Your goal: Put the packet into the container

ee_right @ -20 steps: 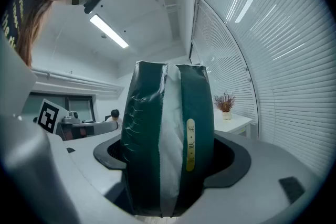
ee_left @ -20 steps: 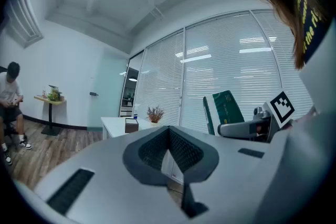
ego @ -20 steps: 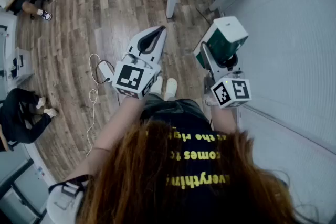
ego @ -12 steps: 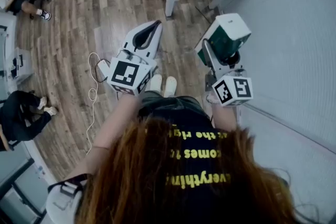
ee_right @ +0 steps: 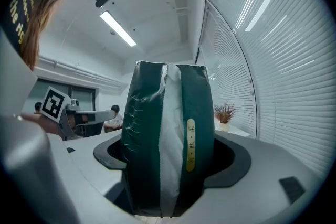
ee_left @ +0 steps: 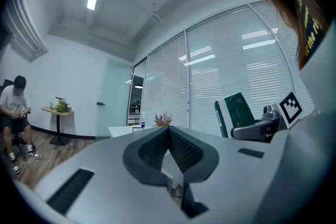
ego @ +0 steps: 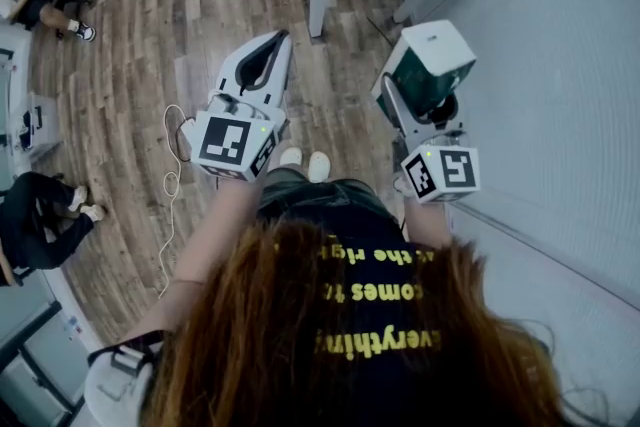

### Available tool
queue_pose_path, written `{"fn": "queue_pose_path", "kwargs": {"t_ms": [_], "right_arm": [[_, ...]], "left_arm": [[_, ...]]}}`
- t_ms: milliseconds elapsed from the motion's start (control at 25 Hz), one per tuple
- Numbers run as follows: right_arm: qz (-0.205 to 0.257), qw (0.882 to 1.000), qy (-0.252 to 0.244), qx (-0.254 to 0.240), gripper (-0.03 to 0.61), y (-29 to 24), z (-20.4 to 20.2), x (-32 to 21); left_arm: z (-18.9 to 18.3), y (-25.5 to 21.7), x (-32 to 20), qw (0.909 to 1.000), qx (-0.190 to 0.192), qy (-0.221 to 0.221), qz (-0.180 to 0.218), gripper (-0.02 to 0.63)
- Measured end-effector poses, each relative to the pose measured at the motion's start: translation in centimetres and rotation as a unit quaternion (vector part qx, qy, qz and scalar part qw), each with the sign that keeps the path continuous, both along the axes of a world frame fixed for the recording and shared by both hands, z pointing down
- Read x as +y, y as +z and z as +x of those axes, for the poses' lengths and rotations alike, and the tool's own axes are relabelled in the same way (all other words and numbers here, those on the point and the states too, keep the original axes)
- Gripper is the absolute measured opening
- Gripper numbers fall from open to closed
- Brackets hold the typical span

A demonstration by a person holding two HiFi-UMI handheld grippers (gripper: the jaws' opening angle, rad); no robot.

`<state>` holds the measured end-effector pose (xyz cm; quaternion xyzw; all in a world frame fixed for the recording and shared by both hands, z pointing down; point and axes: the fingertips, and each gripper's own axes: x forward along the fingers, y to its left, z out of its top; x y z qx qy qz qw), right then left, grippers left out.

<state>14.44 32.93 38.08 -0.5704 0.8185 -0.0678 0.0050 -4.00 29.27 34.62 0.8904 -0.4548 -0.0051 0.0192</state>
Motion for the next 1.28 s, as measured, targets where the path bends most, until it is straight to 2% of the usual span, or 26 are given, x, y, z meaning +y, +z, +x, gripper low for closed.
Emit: {"fn": "queue_pose_path", "kwargs": {"t_ms": [120, 360, 640, 960, 1120, 1280], "right_arm": [[0.002, 1.000, -0.002, 0.016, 0.405, 0.0, 0.6, -0.9], [0.002, 1.000, -0.006, 0.011, 0.405, 0.2, 2.0, -3.4], [-0.002, 1.000, -0.002, 0.007, 0.405, 0.5, 2.1, -7.1], [-0.008, 1.000, 0.001, 0.003, 0.405, 0.5, 0.9, -15.9], [-0.004, 1.000, 0.002, 0.005, 0.405, -0.7, -1.3, -22.2], [0.010, 1.000, 0.005, 0.004, 0.405, -0.9, -2.1, -24.0]], "left_arm": [[1.2, -0.2, -0.7, 1.0000, -0.002, 0.001, 0.002, 0.002], [2.8, -0.5, -2.7, 0.9999, -0.008, -0.008, 0.002, 0.002], [2.6, 0.0, -6.3, 0.9999, -0.008, -0.005, 0.004, 0.002], [0.8, 0.4, -15.6, 0.9999, 0.000, -0.003, -0.011, 0.002], [-1.8, -0.8, -21.8, 1.0000, 0.002, 0.000, -0.003, 0.002], [-2.4, -1.0, -23.8, 0.9998, 0.001, 0.015, 0.015, 0.002]]}}
